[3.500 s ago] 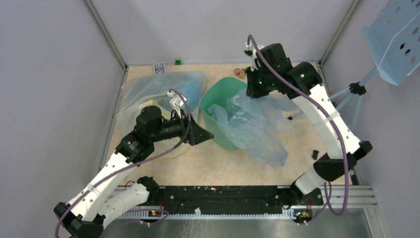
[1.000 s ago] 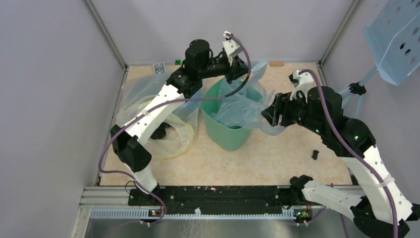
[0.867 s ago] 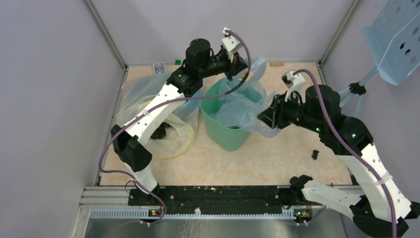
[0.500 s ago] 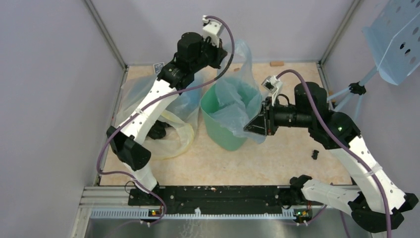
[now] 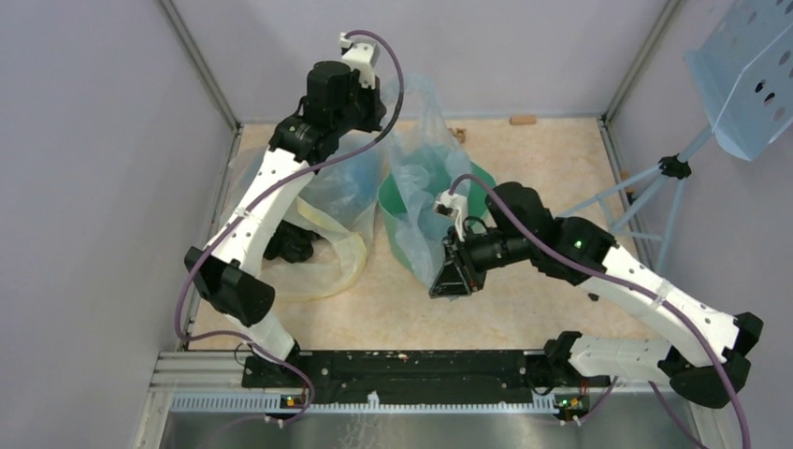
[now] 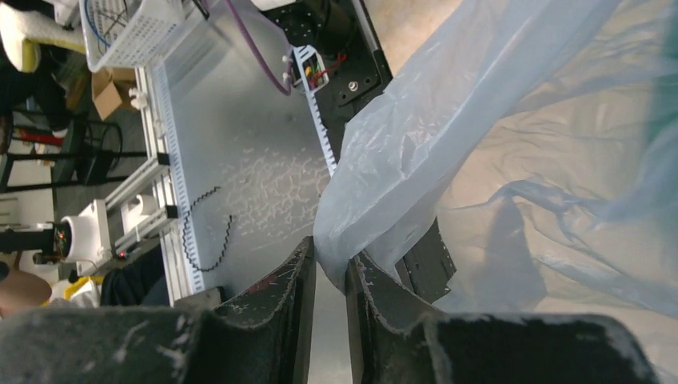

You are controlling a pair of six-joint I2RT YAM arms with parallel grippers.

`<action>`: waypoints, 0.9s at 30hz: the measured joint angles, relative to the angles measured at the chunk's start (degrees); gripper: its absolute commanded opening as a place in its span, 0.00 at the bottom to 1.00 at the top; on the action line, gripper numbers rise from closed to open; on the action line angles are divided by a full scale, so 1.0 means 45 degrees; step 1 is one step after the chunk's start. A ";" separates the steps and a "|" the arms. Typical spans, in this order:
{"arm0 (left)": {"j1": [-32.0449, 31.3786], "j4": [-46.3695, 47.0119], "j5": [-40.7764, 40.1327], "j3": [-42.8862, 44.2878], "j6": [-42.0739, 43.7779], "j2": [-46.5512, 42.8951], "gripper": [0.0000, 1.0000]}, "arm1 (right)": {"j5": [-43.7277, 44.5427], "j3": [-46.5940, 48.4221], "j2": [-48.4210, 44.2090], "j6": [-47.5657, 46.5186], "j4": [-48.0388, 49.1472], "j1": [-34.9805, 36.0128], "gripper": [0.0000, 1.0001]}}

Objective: Put the trash bags into the trash bin

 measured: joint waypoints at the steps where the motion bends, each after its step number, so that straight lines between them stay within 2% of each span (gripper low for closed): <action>1: 0.0083 -0.0039 0.0005 -0.0146 -0.0019 -0.0165 0.00 | 0.0175 0.0000 0.0180 0.0000 0.0044 0.0306 0.20; 7: 0.0699 -0.0005 0.0155 -0.1409 -0.0155 -0.1039 0.00 | 0.1175 -0.0291 0.0792 0.0019 0.0204 0.1117 0.23; 19: 0.2030 0.0544 0.1341 -0.4473 -0.0544 -0.1355 0.00 | 0.3886 -0.1477 0.0840 -0.0039 -0.1122 0.1156 0.27; 25: 0.2283 0.1030 0.2195 -0.4979 -0.0879 -0.1350 0.00 | 0.5882 -0.1190 0.0690 0.0029 -0.2365 0.1185 0.53; 27: 0.2293 0.1292 0.2501 -0.4979 -0.0967 -0.1350 0.01 | 0.6173 -0.0860 0.0330 0.0044 -0.2637 0.1195 0.58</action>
